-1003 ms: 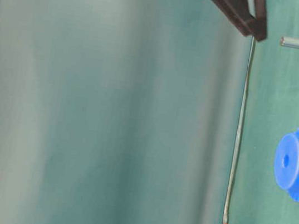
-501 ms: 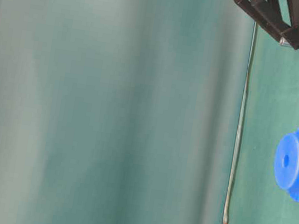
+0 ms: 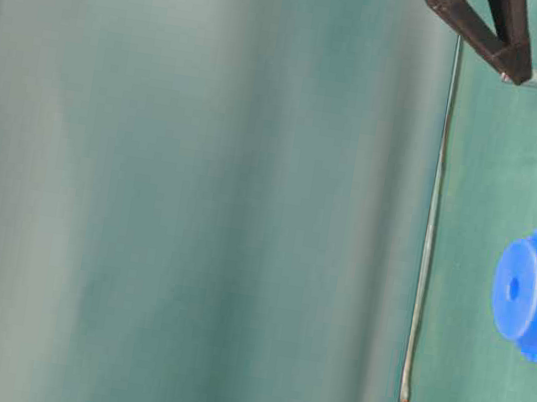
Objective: Insert the shaft placed at a random location into the center hole of the medium gear at another random location.
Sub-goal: 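Lower the right gripper onto the silver shaft and close to grasp it, then lift the shaft upright and carry it over the blue gear's center hole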
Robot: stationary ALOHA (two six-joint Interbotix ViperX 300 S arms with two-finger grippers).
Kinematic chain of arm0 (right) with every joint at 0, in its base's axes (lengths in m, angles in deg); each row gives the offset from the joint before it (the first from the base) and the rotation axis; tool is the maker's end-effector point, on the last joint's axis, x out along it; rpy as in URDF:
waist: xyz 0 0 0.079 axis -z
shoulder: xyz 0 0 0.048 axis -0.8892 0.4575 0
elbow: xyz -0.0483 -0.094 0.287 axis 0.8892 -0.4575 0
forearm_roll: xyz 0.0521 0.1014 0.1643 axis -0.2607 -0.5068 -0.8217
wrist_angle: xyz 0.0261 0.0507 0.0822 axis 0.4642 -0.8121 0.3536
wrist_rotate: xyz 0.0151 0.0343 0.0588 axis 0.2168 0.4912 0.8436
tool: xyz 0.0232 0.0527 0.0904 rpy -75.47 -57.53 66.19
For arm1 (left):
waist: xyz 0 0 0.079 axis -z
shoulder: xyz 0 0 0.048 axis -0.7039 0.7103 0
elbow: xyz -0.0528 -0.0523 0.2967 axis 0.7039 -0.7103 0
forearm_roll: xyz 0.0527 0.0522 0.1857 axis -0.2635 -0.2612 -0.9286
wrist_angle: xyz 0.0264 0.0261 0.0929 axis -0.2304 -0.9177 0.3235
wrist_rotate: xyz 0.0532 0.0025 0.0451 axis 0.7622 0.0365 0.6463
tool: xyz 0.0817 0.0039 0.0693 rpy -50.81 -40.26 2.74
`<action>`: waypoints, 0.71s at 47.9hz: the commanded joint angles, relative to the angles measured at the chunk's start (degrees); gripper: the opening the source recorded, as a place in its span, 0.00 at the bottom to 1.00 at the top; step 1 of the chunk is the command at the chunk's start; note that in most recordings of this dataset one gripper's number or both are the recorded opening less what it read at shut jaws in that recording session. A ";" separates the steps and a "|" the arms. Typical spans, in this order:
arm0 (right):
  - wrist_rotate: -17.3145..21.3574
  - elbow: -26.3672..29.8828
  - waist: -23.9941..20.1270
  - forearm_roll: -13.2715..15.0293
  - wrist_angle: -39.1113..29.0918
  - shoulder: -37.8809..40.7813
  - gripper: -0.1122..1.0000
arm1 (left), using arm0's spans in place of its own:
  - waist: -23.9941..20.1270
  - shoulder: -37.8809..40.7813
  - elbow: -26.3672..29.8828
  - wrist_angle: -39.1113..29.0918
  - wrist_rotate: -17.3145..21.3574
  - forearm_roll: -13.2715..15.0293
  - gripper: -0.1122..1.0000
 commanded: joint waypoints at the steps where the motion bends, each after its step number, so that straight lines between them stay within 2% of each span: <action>1: 0.00 0.88 0.18 0.09 0.53 -0.53 0.22 | 0.00 0.18 1.41 0.26 0.00 -0.18 0.10; 10: 0.62 1.67 -0.09 -0.09 -2.29 -4.83 0.22 | 0.00 0.26 1.49 0.26 0.00 -0.18 0.10; 24: 0.53 6.06 -1.32 -0.18 -17.31 -15.91 0.22 | 0.00 0.35 1.49 0.26 -0.18 -0.18 0.10; 34: 0.62 6.42 -1.32 -0.35 -18.54 -16.00 0.22 | 0.00 0.44 1.49 0.26 -0.18 -0.18 0.10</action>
